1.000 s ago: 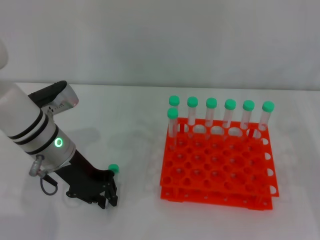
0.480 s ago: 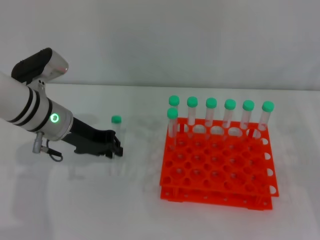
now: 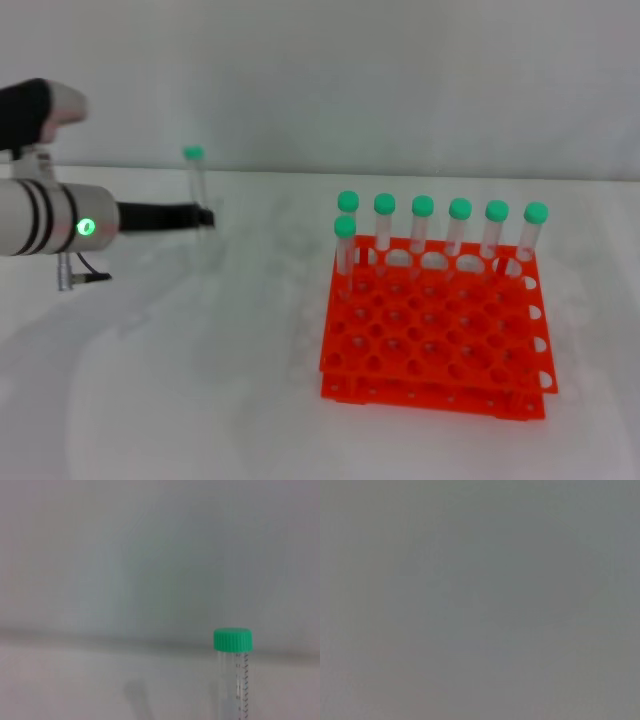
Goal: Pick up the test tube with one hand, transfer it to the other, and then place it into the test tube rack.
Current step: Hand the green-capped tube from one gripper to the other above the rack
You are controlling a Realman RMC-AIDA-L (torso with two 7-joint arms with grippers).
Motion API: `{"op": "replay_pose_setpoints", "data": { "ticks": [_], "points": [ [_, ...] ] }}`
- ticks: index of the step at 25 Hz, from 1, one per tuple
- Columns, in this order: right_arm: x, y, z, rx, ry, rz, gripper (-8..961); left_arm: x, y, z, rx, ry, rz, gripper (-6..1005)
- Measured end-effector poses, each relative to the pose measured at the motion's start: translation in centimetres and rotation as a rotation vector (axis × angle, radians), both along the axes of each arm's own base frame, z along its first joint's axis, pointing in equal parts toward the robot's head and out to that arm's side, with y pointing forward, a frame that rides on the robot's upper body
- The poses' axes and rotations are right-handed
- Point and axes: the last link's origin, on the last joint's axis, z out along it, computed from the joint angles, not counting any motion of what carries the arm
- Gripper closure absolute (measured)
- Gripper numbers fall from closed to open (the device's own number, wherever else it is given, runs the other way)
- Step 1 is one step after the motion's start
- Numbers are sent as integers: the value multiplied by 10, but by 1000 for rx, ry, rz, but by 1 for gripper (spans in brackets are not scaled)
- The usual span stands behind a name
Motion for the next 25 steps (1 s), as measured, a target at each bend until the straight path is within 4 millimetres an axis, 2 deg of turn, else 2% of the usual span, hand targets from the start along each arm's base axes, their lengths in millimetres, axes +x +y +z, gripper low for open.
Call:
{"op": "replay_pose_setpoints", "data": {
  "ticks": [6,9,14,15,20,25],
  "points": [
    [-3,3,-1,-1,5,5,158,-12,9,33,325,33,-115,800],
    [-9,4,-4,-14,-1,23,158,-7,9,38,380,60,-206,799],
    [-25,5,-16,-73,-8,103,157,14,-2,27,337,89,-470,797],
    [-28,5,-18,-88,-5,123,157,24,-10,21,307,58,-584,797],
    [-56,-3,-28,-232,18,347,157,43,-28,15,226,-33,-757,795],
    [-82,-12,-31,-449,33,572,158,59,-51,9,117,-125,-911,794]
  ]
}}
